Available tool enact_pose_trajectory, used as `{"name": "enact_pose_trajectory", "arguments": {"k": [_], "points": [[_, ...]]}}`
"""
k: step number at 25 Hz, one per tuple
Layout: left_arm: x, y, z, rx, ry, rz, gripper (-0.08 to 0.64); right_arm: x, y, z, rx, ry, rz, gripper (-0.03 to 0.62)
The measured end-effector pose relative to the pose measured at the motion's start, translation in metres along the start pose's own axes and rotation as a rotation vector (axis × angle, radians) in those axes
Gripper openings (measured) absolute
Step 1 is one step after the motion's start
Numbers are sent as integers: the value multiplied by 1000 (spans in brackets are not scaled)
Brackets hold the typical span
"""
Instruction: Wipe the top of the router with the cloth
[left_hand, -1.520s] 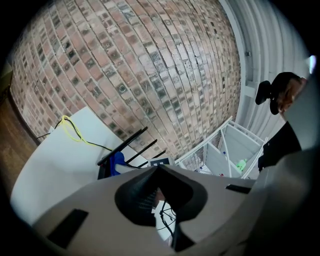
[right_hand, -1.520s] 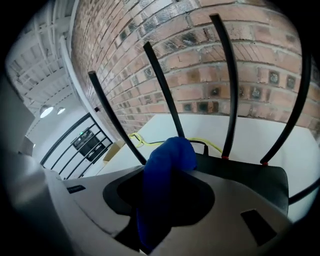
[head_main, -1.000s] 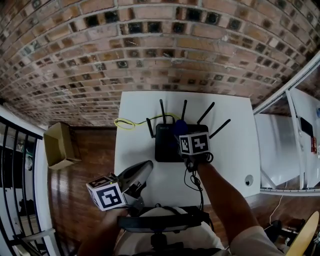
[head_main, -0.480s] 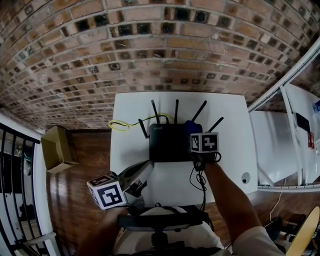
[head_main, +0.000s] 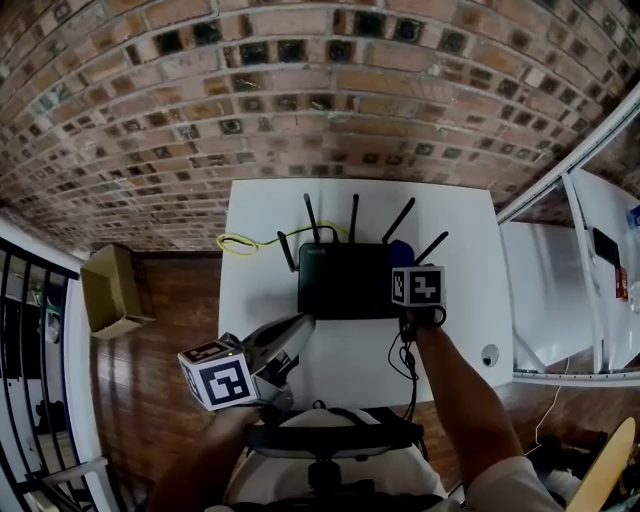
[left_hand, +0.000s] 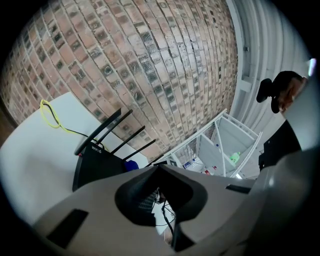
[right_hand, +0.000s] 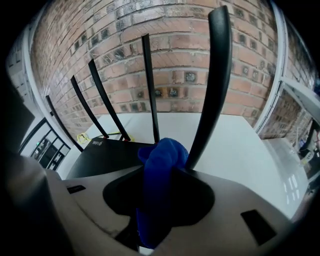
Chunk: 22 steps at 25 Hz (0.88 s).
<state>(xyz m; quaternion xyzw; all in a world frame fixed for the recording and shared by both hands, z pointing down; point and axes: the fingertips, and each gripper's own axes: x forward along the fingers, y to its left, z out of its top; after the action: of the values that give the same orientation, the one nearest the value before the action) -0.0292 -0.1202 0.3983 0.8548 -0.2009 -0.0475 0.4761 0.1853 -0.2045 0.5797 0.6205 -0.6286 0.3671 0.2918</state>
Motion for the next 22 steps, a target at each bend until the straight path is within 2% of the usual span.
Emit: {"name": "enact_pose_trajectory", "arguments": {"k": [6, 10, 13, 17, 22], "points": [[-6, 3, -3, -5, 0, 14, 8, 2, -13, -6, -63, 23, -88, 155], [-14, 4, -2, -4, -12, 17, 8, -8, -9, -1, -84, -36, -97, 155], [-20, 8, -2, -2, -14, 24, 8, -23, 8, 15, -108, -122, -58, 155], [-25, 8, -3, -11, -19, 22, 8, -42, 45, 33, -148, -188, 15, 155], [-32, 11, -5, -14, -16, 30, 8, -46, 108, 28, -191, -215, 195, 155]]}}
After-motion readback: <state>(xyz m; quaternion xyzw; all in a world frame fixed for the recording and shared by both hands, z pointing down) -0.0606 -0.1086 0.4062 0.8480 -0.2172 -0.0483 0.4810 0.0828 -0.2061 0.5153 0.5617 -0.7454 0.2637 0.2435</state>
